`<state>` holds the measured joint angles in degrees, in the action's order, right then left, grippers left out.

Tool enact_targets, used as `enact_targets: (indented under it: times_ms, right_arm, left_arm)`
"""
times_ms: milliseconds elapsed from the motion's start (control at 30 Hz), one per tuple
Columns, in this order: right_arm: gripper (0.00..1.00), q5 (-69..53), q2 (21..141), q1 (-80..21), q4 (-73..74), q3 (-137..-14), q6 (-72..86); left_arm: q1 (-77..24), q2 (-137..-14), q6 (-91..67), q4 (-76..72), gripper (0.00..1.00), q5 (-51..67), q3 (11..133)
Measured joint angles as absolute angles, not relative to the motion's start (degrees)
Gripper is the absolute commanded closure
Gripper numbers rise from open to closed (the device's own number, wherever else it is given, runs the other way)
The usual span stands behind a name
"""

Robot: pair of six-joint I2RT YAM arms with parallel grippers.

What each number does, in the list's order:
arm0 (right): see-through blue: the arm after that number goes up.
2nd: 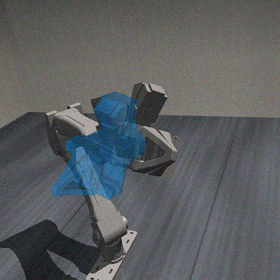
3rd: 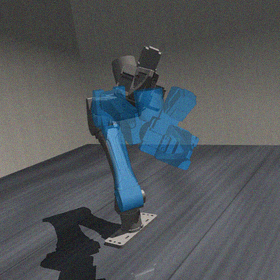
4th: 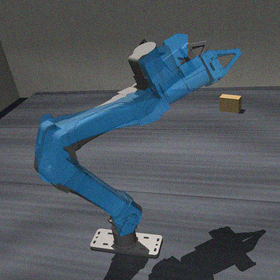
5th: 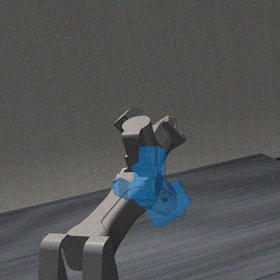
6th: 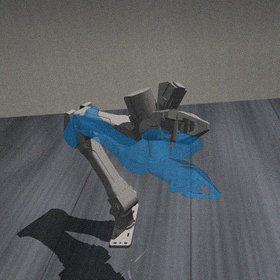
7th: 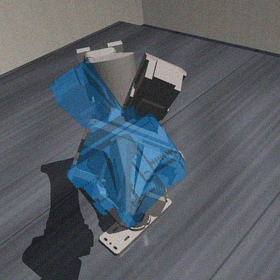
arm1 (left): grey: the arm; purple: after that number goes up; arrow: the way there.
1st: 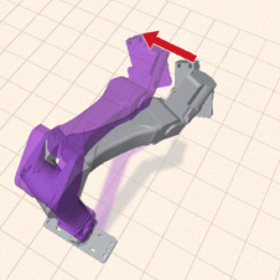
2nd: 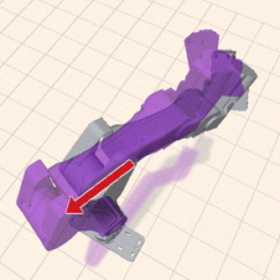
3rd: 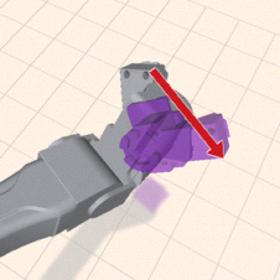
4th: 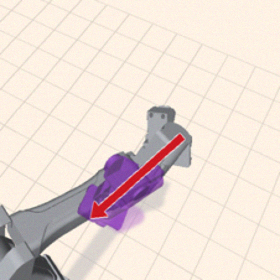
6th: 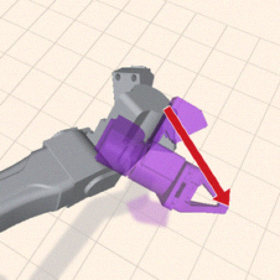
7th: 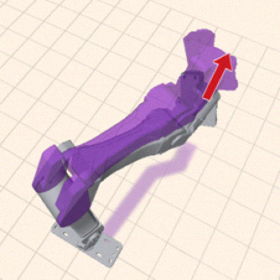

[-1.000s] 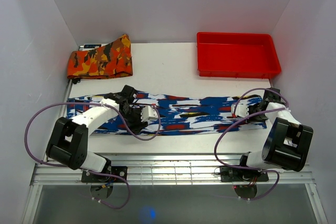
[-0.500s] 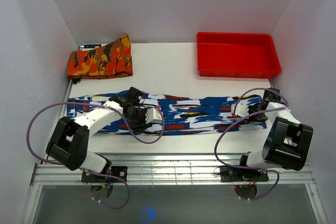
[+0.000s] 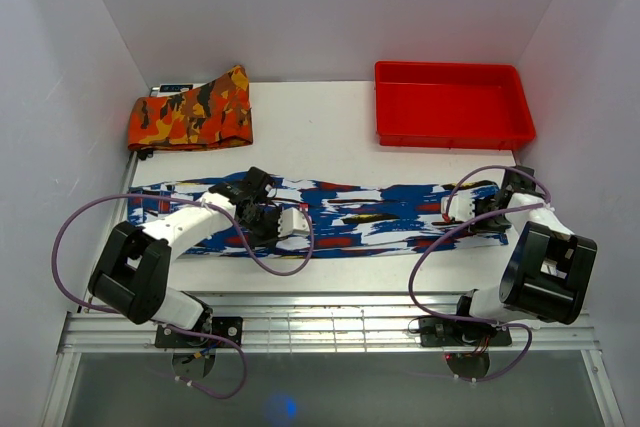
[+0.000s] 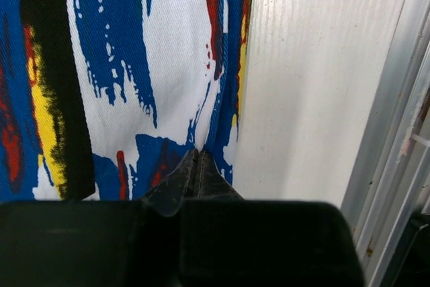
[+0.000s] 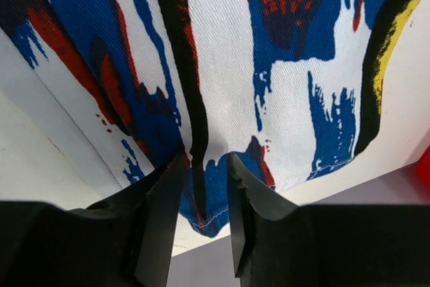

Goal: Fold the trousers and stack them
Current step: Fold the trousers

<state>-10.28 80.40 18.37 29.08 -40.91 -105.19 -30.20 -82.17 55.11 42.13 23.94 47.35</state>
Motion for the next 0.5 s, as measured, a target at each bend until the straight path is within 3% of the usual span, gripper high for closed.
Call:
enact_targets:
  times_ms: [500]
  right_arm:
    - [0.59, -11.81, 78.39, 19.86, 33.08, -43.97, -107.61]
  left_arm:
    - [-26.33, -82.08, 49.6, 46.02, 1.0, 25.8, 56.64]
